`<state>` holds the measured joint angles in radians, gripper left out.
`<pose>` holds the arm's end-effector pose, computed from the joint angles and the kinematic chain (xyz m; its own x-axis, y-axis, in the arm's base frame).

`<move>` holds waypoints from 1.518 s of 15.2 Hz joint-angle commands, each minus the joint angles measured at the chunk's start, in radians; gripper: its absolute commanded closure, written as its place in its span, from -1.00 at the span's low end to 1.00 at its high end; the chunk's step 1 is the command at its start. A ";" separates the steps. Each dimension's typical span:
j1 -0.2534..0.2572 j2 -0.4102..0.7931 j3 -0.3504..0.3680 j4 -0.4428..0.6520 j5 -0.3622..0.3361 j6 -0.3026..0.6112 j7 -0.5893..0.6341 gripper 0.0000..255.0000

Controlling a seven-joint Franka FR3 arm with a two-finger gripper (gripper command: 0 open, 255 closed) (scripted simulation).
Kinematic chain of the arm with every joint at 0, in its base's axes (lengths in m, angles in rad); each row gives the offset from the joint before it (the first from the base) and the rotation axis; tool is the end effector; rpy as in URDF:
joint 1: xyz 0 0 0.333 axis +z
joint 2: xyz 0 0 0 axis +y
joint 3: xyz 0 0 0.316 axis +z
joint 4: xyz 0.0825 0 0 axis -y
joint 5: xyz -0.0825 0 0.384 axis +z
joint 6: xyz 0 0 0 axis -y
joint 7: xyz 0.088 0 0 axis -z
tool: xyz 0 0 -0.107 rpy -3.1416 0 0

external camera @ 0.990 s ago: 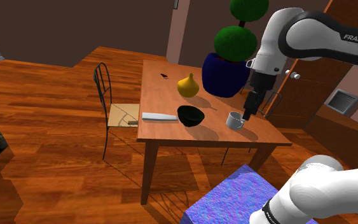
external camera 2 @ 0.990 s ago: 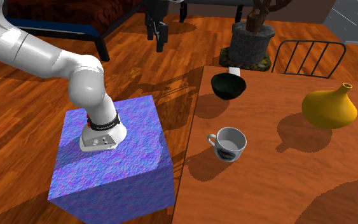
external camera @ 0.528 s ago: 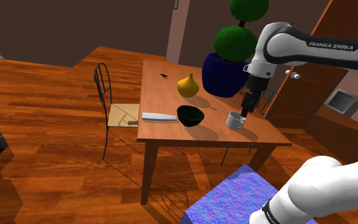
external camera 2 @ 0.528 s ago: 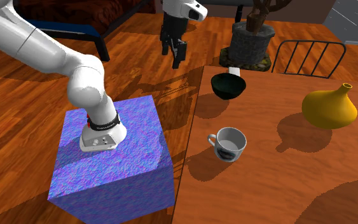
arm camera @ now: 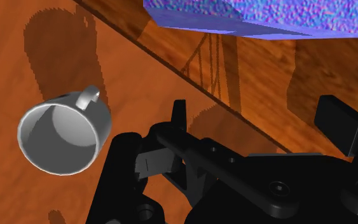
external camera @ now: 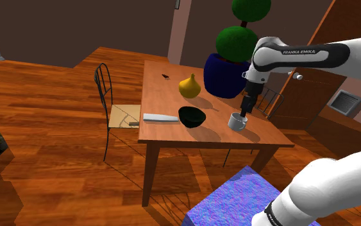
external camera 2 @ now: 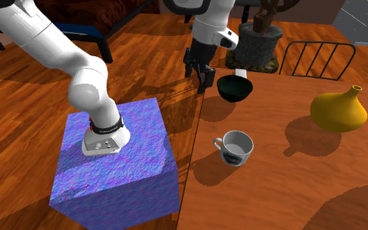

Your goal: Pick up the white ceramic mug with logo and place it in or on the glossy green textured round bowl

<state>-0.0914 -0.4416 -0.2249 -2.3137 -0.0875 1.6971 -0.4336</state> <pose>0.3762 -0.1392 0.4930 0.9723 0.1702 -0.1603 0.1577 -0.9836 -0.0876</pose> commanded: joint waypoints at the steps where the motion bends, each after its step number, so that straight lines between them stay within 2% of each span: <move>1: -0.012 0.060 -0.033 0.023 -0.013 0.036 -0.042 -1.00; 7: -0.039 0.264 -0.115 0.138 -0.011 0.115 -0.156 -1.00; 13: -0.077 0.487 -0.174 0.295 0.034 0.166 -0.276 -1.00; 21: -0.170 0.795 -0.201 0.573 0.129 0.170 -0.418 -1.00; 23: -0.172 0.798 -0.199 0.550 0.130 0.196 -0.419 -1.00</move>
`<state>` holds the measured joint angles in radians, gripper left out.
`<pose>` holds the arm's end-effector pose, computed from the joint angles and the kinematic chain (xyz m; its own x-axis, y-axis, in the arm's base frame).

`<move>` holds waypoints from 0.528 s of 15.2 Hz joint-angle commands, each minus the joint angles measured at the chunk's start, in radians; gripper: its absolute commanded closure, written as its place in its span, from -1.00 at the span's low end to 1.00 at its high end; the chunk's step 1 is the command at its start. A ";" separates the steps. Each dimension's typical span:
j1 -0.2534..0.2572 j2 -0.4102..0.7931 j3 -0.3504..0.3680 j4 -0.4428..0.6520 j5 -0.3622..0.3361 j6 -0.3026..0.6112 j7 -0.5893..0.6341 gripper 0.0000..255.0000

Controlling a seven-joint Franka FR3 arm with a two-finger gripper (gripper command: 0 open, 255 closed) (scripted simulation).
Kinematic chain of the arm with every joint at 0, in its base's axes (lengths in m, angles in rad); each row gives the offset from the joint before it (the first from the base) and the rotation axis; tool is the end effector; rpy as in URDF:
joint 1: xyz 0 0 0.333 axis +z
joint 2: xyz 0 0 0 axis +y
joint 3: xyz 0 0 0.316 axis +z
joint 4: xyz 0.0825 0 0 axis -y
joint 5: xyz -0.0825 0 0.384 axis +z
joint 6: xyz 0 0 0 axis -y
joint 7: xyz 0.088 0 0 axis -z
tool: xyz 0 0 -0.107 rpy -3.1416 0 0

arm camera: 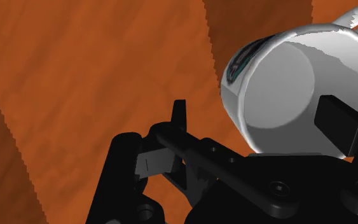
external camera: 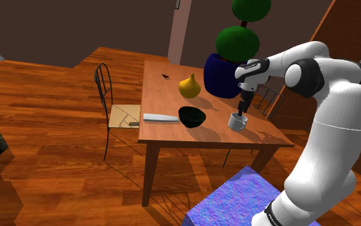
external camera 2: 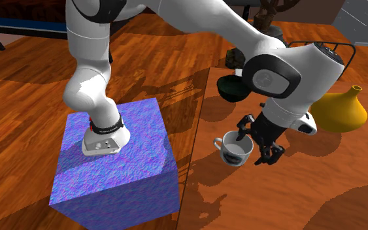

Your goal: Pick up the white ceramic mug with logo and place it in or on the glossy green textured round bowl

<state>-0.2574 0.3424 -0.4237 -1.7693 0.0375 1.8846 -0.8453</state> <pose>0.4920 -0.3713 0.3686 0.9648 0.1610 -0.2079 0.1483 -0.9861 -0.0753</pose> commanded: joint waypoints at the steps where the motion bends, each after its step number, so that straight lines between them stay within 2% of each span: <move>1: -0.006 0.017 0.001 -0.005 0.006 0.021 -0.007 -1.00; 8: -0.008 0.029 0.003 -0.052 0.011 0.079 -0.011 -1.00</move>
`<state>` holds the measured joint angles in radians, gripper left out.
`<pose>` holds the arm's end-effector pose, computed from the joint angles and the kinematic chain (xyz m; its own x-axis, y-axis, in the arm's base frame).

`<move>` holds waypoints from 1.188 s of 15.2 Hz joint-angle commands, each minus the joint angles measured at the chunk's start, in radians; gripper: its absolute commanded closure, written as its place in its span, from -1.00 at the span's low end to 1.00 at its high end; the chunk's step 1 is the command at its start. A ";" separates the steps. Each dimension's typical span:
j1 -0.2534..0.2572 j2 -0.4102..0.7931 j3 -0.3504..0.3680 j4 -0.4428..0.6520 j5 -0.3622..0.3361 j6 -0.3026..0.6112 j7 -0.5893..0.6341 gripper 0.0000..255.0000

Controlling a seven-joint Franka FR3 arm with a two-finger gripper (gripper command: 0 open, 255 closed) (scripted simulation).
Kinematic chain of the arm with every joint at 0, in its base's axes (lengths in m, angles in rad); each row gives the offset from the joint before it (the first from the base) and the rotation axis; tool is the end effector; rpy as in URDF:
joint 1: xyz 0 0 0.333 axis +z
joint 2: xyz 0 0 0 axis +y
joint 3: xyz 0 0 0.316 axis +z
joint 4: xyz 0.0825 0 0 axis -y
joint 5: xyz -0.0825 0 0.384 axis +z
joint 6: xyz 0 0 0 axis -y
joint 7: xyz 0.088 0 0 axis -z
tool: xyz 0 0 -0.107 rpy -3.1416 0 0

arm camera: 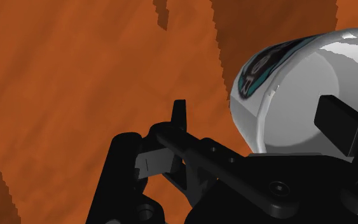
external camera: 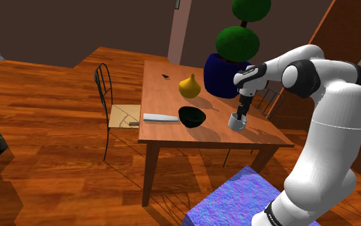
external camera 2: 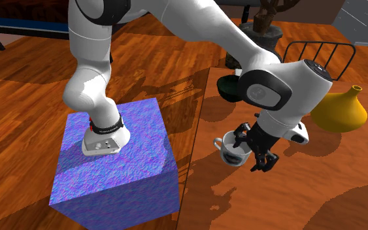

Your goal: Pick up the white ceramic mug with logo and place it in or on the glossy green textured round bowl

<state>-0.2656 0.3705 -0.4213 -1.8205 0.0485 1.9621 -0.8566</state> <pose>0.4863 -0.3739 0.3353 0.9647 0.1613 -0.2082 0.1486 -0.9860 -0.0752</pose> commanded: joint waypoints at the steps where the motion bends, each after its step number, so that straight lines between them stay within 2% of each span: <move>1: 0.000 0.001 0.000 -0.001 0.000 0.002 0.000 -1.00; 5: 0.000 0.001 0.000 -0.001 0.000 0.002 0.000 -1.00; 6: 0.000 0.001 0.000 -0.001 0.000 0.002 0.000 1.00; 15: 0.000 0.001 0.000 -0.001 0.000 0.002 0.000 1.00; 18: 0.003 -0.018 -0.003 0.016 -0.007 -0.032 0.002 1.00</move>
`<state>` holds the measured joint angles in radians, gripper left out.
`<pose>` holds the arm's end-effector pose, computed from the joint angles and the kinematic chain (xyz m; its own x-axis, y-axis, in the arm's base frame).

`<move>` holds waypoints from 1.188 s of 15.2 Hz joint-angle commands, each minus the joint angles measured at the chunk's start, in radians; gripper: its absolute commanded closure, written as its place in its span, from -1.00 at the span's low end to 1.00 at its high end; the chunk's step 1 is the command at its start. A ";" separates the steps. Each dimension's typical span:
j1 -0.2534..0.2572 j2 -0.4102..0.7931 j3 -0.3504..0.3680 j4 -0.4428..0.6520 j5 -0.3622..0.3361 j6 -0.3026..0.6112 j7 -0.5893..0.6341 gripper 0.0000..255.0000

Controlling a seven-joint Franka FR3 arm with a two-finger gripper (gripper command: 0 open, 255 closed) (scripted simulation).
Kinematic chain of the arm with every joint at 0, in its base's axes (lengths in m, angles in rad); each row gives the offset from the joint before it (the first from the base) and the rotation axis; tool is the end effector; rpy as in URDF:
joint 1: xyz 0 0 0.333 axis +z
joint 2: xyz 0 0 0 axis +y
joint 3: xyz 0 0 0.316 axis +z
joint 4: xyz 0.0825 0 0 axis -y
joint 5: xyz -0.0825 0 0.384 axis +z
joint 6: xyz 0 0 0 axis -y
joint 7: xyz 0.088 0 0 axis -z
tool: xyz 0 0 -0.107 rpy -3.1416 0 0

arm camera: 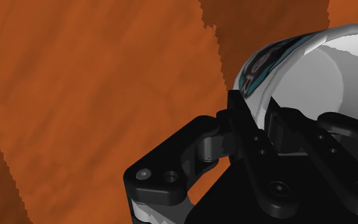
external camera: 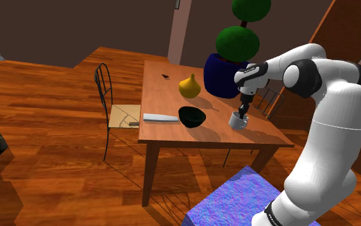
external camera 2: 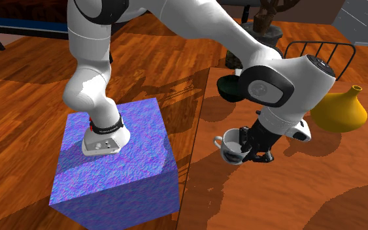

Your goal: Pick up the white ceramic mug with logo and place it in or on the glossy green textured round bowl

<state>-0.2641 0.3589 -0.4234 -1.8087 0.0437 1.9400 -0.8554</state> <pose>0.4866 -0.3741 0.3457 0.9647 0.1615 -0.2078 0.1489 -0.9860 -0.0749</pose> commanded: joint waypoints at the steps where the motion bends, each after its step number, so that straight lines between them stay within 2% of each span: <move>1: 0.002 -0.012 -0.002 0.010 -0.005 -0.021 0.002 1.00; 18: 0.009 -0.083 -0.014 0.149 -0.035 -0.226 0.006 1.00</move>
<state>-0.2550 0.2772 -0.4369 -1.6708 0.0100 1.7270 -0.8487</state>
